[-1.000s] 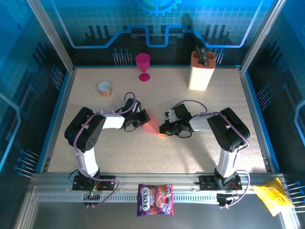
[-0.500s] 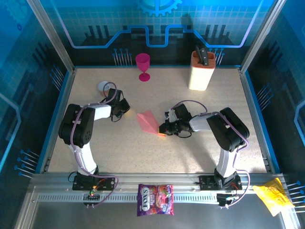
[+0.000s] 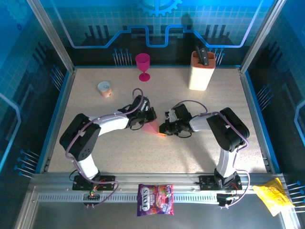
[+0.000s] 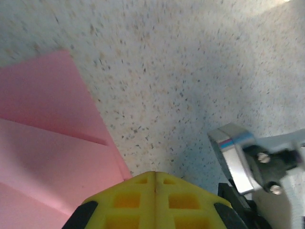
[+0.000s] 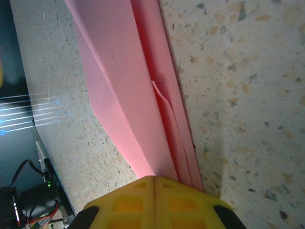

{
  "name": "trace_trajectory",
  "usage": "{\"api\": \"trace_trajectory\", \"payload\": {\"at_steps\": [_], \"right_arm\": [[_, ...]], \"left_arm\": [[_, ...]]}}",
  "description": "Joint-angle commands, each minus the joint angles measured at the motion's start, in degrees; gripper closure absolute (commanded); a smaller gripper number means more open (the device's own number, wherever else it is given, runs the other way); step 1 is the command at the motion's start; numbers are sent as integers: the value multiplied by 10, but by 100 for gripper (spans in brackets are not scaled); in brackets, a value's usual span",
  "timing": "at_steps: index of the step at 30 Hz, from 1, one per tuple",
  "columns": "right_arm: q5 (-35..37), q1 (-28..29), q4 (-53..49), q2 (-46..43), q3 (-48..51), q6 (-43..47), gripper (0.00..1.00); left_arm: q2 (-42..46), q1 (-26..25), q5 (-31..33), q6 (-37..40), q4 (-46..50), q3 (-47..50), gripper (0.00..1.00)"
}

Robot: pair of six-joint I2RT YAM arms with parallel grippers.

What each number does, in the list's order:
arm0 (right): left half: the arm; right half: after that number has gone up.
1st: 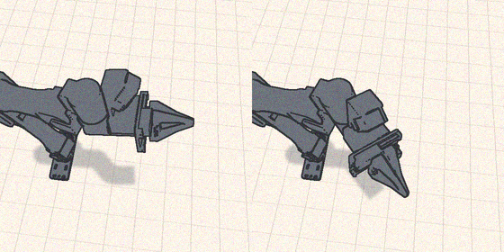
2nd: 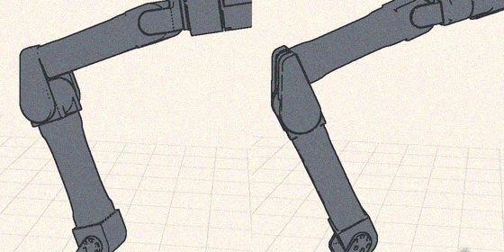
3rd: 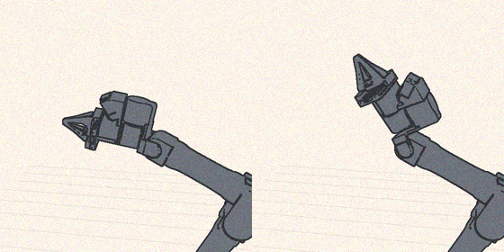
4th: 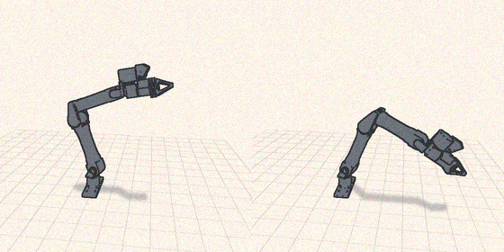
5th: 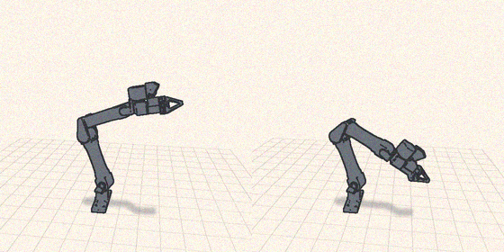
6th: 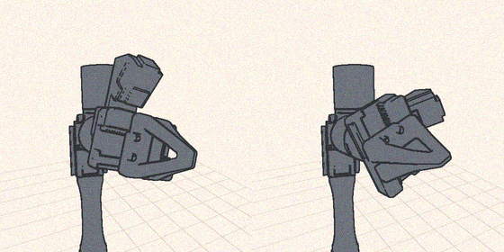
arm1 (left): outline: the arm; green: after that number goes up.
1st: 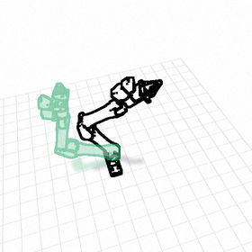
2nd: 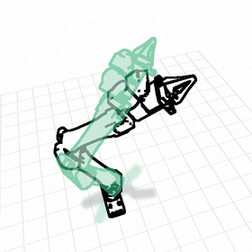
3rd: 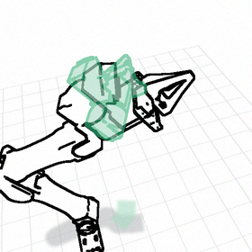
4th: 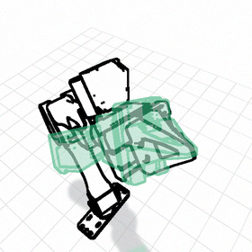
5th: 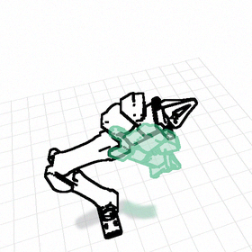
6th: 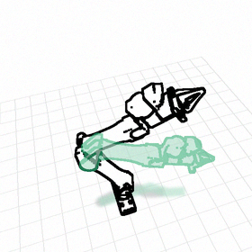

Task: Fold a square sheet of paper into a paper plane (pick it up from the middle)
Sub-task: Fourth fold the wing at the center of the table.

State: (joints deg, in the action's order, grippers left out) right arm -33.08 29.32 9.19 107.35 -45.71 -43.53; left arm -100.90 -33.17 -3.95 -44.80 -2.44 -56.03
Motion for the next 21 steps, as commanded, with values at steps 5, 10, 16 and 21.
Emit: {"api": "trace_trajectory", "payload": {"at_steps": [5,10,16,21], "right_arm": [[97,8,-143,56,43,15,100],[110,10,-171,36,42,52,100],[133,8,-185,-4,73,67,100],[132,5,-158,-17,112,54,100]], "left_arm": [[-71,-3,2,-30,-3,20,100],[-114,2,17,-24,30,10,100],[-127,9,19,-19,28,17,100],[-129,13,20,-13,27,19,100]]}}
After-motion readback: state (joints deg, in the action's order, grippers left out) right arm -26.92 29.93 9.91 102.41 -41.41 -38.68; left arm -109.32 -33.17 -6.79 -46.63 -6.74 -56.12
